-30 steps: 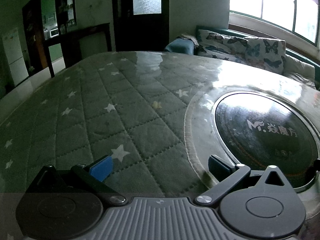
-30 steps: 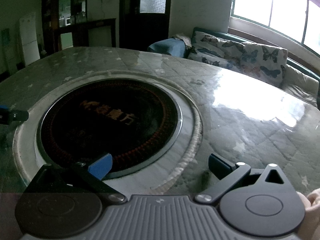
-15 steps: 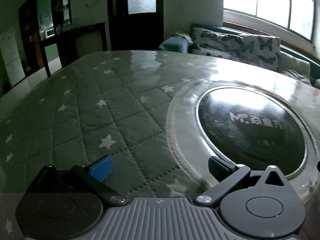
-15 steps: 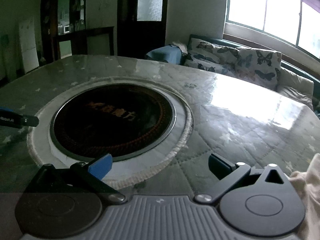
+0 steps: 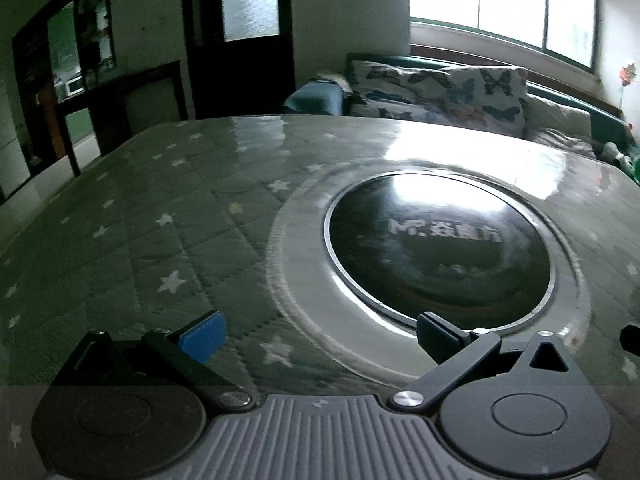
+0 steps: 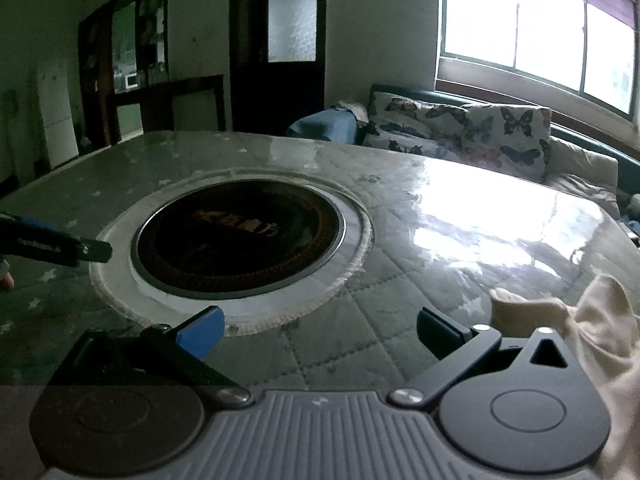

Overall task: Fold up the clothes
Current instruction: 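Move both tools toward the crumpled cream sweatshirt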

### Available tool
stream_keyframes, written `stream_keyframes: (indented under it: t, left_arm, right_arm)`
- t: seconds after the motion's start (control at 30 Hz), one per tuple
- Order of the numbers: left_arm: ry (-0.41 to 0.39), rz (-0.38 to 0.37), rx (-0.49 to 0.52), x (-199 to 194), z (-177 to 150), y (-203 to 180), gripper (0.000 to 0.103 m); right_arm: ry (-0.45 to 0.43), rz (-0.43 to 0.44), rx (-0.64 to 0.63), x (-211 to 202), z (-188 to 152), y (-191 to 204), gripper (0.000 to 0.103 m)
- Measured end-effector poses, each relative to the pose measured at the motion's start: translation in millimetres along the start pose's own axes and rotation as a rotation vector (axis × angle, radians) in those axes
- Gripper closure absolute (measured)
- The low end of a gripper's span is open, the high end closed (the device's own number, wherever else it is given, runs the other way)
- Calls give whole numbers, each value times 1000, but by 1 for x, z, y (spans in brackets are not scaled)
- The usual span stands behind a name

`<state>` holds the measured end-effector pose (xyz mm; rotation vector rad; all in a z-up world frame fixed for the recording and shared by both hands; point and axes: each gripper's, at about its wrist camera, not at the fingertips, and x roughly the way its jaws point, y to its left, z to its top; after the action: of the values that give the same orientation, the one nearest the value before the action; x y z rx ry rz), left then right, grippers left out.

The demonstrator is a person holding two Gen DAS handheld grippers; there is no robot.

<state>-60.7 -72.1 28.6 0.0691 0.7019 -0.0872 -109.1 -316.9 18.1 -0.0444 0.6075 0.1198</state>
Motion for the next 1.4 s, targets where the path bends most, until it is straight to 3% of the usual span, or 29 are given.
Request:
stream_keyframes:
  t: [0.47,1.4]
  left_arm:
    - [-13,-89,84,-24,-3,-49,0]
    - [34,-222,216,-38,-21,-119,0]
  right_arm:
    - [-18,-57,48,-52,-28,-13,0]
    - [1,-151,143,-105,-76,-40,0]
